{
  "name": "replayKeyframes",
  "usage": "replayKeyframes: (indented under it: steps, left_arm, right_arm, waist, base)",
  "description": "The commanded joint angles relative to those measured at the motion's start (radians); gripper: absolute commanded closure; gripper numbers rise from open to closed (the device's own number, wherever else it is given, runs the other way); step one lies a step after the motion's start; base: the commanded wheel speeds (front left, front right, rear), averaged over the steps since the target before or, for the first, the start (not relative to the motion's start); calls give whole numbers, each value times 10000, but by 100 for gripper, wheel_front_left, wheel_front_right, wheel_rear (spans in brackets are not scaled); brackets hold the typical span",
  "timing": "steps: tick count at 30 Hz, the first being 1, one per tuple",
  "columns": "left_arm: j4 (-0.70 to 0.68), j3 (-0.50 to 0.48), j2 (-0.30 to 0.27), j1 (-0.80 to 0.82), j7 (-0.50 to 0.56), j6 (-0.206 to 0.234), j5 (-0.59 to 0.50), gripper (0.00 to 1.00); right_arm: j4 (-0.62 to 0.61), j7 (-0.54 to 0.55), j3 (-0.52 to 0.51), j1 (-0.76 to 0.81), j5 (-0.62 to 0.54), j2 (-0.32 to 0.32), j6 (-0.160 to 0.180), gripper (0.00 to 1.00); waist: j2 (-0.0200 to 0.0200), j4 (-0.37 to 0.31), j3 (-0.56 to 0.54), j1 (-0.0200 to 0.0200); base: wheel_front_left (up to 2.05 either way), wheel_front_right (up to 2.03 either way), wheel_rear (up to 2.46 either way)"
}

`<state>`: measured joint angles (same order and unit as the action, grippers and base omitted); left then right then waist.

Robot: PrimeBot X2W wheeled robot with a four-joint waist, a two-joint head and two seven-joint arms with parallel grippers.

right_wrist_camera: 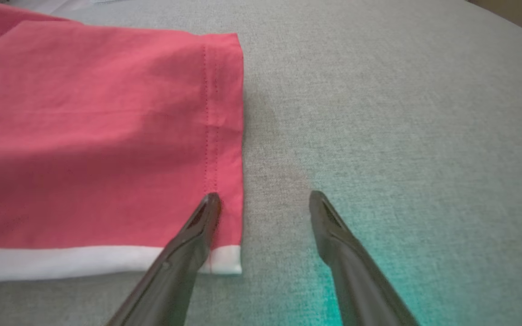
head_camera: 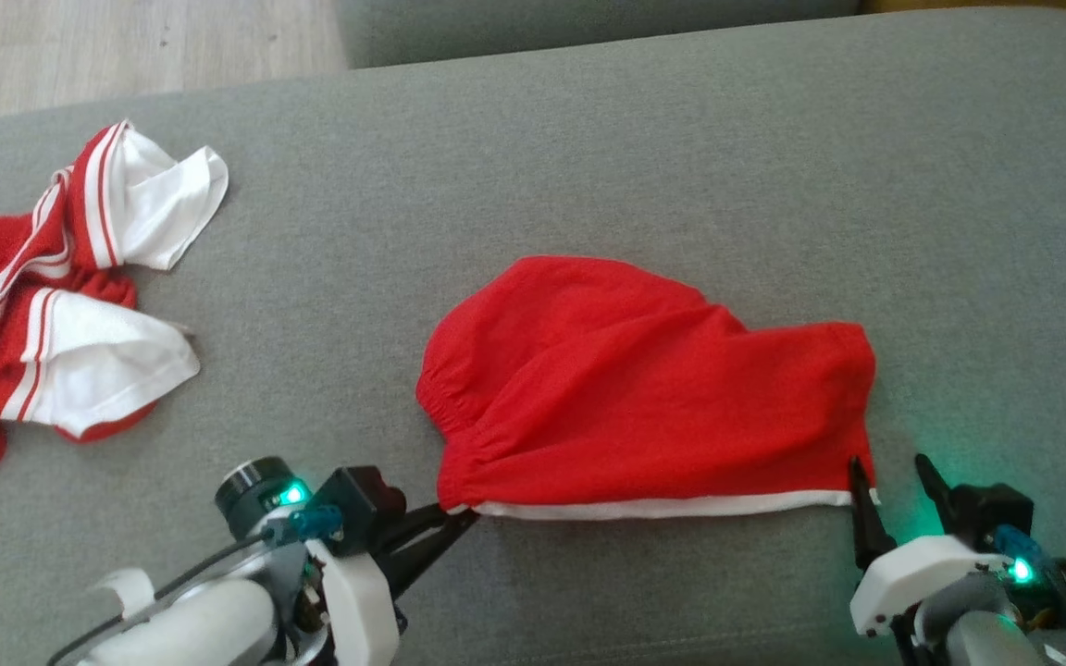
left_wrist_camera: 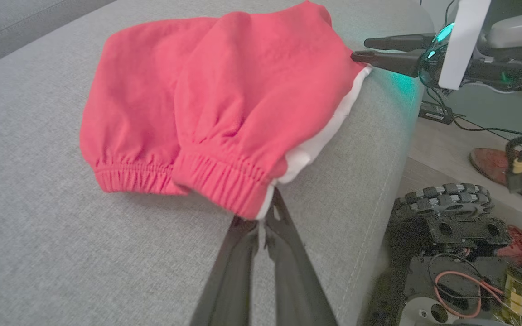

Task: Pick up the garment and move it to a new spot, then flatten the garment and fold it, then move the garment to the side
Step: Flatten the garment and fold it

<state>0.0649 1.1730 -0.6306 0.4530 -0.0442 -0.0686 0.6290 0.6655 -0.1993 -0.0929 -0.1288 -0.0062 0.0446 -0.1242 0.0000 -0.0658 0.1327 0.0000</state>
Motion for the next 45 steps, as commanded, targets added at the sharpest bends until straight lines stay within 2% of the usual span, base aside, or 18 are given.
replayKeyframes:
  steps: [1, 7, 14, 15, 16, 17, 20, 23, 27, 30, 33, 36, 40, 45]
  left_arm:
    - [-277, -522, -393, 545, -3, 100, -59, 100]
    - [-252, -523, -443, 549, -43, 193, -90, 100]
    - [-243, -503, -430, 554, -73, 288, -114, 100]
    - [-236, -501, -441, 562, -77, 294, -121, 100]
    - [-226, -503, -448, 571, -82, 305, -128, 100]
    - [-218, -509, -452, 582, -95, 333, -147, 100]
    - [-193, -530, -475, 618, -172, 383, -216, 100]
    - [-206, -557, -578, 779, -405, 387, -472, 100]
    - [-456, -630, -896, 1302, -465, 254, -890, 100]
    - [-769, -733, -1236, 1989, -250, -3, -1148, 100]
    - [-1064, -929, -1534, 2970, 42, -285, -1295, 100]
    - [-1175, -1205, -1640, 4202, 200, -502, -1156, 100]
    - [-698, -1236, -1279, 6171, 241, -608, -844, 100]
    - [750, -499, -429, 8765, -228, -617, -319, 100]
  right_arm:
    - [-56, 36, 311, -332, 82, 57, -65, 0]
    - [-460, 496, 1060, 261, 718, 57, -65, 0]
    - [-792, 1069, 1456, 903, 787, 57, -65, 0]
    - [-836, 1169, 1512, 983, 822, 57, -65, 25]
    - [-899, 1245, 1549, 1062, 830, 57, -65, 69]
    - [-981, 1294, 1573, 1141, 818, 57, -65, 98]
    - [-1214, 1396, 1638, 1271, 788, 57, -65, 100]
    - [-1984, 1325, 1562, 1290, 854, 56, -65, 100]
    - [-3774, 1362, 1268, 1094, 889, 56, -65, 100]
    - [-5428, 1742, 1083, 672, 631, 56, -65, 100]
    - [-6898, 2255, 921, -156, 451, 56, -65, 100]
    - [-7719, 2798, 827, -1501, 518, 157, -65, 100]
    - [-7363, 3259, 605, -3814, 928, 488, -65, 100]
    - [-5280, 3241, 278, -6833, 1269, 1027, -65, 100]
  waist:
    - [0, 88, 37, 0]
    - [0, 118, 30, 0]
    - [0, 80, 59, 0]
    - [0, 77, 64, 0]
    - [0, 76, 68, 0]
    - [0, 74, 70, 0]
    - [0, 60, 69, 0]
    - [0, -1, 60, 0]
    - [0, -128, 6, 0]
    - [0, -231, 20, 0]
    - [0, -293, 101, 0]
    - [0, -343, 348, 0]
    - [0, -317, 844, 0]
    - [0, -293, 1625, 0]
  base:
    - [0, 0, 0]
    - [0, 0, 0]
    - [0, 0, 0]
    - [0, 0, 0]
    - [0, 0, 0]
    - [0, 0, 0]
    - [0, 0, 0]
    - [0, 0, 0]
    - [0, 0, 0]
    - [0, 0, 0]
    - [0, 0, 0]
    - [0, 0, 0]
    - [0, 0, 0]
    - [0, 0, 0]
